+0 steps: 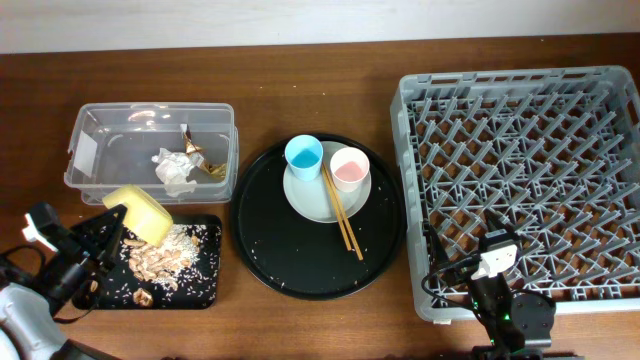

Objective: Sort waste into correct bins and load items into the dishwasher rack
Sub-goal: 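Tip the yellow bowl over the black tray to empty the food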

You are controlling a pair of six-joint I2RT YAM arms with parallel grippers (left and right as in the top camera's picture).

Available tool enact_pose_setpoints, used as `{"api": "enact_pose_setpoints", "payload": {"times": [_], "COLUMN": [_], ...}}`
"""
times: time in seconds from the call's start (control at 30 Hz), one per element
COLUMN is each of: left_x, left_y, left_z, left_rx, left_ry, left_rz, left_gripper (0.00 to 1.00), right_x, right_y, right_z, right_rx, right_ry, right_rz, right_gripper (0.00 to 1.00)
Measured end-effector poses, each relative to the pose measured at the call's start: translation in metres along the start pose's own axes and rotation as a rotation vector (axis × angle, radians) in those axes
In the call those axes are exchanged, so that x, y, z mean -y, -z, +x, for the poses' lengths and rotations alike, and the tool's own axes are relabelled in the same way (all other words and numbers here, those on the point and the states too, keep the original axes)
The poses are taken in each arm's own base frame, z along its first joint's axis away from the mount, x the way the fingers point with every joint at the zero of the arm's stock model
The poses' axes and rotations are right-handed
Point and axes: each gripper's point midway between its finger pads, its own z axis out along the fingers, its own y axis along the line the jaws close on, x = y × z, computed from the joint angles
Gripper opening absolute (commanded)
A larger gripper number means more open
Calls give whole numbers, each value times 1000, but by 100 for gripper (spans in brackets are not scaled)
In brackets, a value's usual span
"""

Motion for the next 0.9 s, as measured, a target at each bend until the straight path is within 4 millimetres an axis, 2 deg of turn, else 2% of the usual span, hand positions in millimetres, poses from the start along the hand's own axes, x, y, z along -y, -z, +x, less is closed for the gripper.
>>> {"api": "enact_pose_setpoints", "payload": {"times": [0.7,0.8,0.9], "left_x": [-7,-7,9], "left_y": [0,-3,-23], "left_z": [8,24,52], "left_rx": [-11,-50,-175], "left_ry": [49,-14,-165], "left_rz": [-62,-164,-277], "left_gripper": [0,0,0], "right_x": [0,0,0], "right_y": [0,0,0], "right_z": [0,0,0], "right_rx": [0,0,0], "right_ry": [1,1,1], "right_rz": [0,0,0], "right_gripper": [98,98,98]}}
